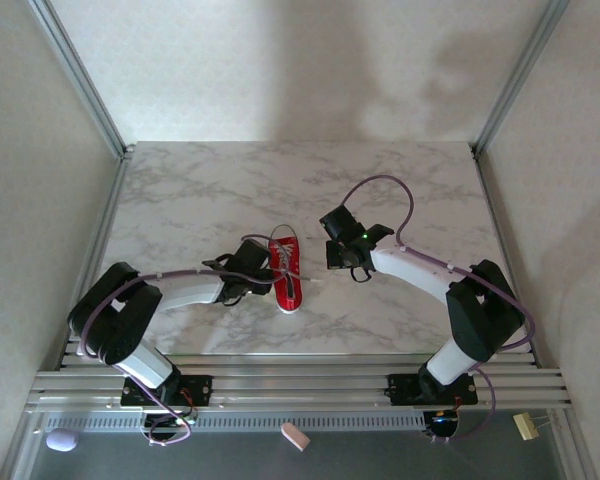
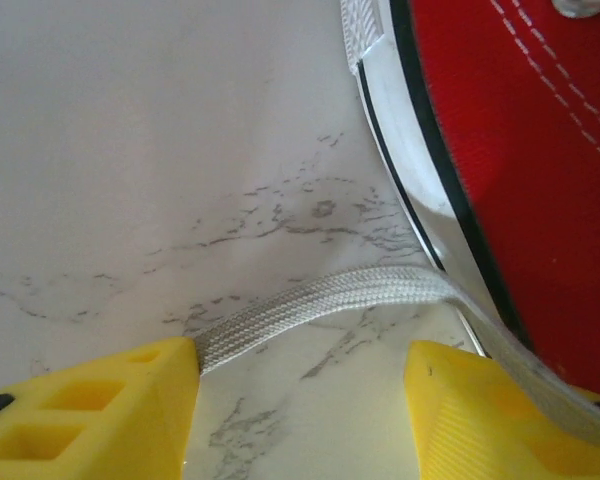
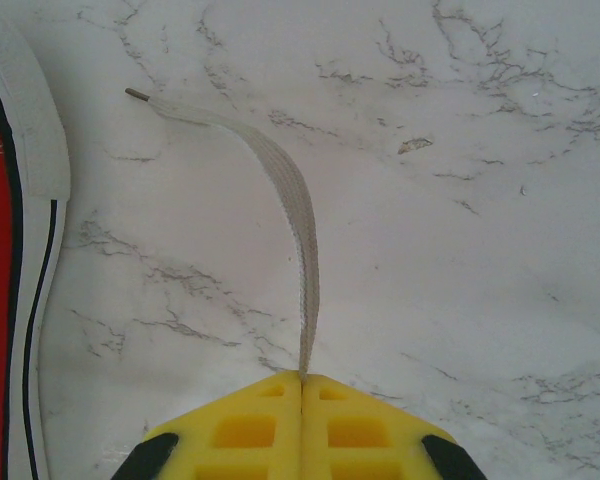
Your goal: Tie the shoes
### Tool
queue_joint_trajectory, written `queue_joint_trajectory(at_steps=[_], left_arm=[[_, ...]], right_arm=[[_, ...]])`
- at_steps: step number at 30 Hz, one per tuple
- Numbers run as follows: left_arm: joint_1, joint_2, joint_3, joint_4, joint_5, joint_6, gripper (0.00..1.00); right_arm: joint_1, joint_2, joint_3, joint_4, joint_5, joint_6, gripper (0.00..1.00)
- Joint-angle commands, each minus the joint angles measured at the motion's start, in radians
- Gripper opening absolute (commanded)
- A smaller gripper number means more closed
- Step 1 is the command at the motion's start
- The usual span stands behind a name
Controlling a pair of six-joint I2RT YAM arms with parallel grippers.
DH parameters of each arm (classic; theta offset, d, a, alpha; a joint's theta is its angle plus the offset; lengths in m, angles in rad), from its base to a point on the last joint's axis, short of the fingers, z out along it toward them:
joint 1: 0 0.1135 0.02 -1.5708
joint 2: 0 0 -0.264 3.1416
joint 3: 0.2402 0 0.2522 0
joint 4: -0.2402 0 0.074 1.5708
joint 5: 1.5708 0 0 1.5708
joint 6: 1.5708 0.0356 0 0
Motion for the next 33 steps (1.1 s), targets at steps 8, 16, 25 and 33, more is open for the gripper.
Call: queue_joint_trajectory(at_steps=[8, 16, 25, 33], left_arm=[[-0.044, -0.064, 0.031, -0.1, -0.044, -0.001, 0.43], [-0.035, -0.286, 0.132, -0.091, -0.232, 0.035, 0.67], [-0.014, -0.654, -0.023, 0.162, -0.114, 0.512, 0.88], [0.172, -0.706, -0.055, -0.015, 0.298, 0.875, 0.84]], right_arm=[[-0.007, -0.007, -0.016, 0.013, -0.017, -0.002, 0.0], [-0.023, 0.027, 0.002, 0.035, -0.079, -0.054, 0.0], [-0.03, 0.021, -0.026, 0.111, -0.145, -0.079, 0.0], [-0.032, 0.005, -0.051, 0.144, -0.191, -0.094, 0.0]])
